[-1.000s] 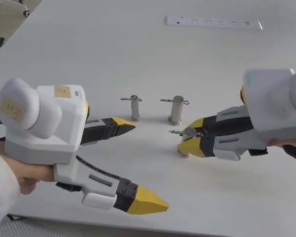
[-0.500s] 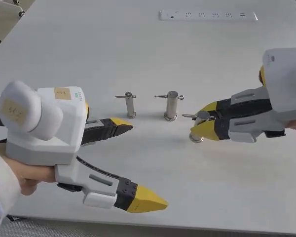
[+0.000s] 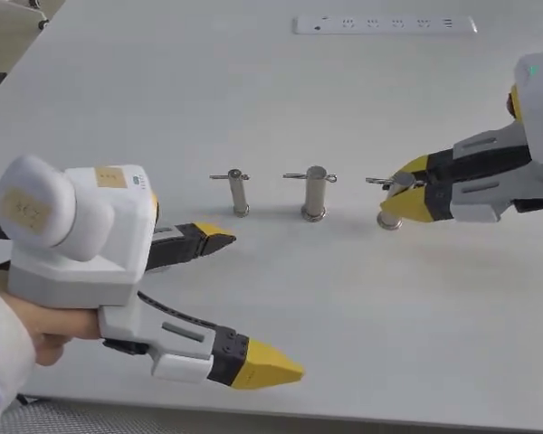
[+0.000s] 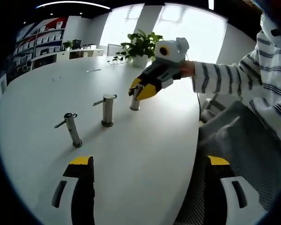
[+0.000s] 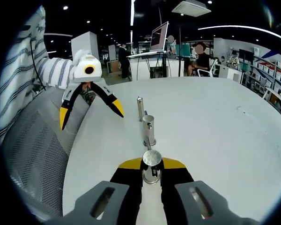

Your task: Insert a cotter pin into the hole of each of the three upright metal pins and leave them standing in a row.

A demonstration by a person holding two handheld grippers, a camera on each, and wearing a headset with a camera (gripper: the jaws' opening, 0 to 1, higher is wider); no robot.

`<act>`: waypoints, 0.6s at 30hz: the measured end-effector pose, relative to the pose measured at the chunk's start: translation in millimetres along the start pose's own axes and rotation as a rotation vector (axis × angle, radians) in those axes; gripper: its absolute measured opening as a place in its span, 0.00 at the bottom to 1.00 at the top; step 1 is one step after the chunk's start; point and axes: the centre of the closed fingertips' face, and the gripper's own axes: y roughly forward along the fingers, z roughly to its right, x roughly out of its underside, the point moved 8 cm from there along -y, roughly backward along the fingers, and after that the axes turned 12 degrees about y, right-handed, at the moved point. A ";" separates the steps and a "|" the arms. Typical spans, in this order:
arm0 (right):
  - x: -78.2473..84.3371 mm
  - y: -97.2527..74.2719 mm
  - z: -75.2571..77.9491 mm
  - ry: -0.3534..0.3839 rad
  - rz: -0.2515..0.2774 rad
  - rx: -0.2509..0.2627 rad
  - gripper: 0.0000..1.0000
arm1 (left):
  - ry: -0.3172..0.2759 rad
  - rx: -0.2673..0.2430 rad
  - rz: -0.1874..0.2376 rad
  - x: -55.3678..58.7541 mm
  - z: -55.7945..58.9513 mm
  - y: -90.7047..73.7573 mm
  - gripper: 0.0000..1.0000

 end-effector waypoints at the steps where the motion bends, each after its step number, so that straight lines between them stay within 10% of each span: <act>1: 0.7 0.5 1.4 0.003 0.001 -0.002 0.08 | -0.002 -0.003 0.000 0.1 -0.1 -0.6 0.97; 18: 7.4 3.7 8.9 0.028 0.013 0.007 0.08 | -0.029 -0.026 0.020 -0.2 -1.2 -6.6 0.96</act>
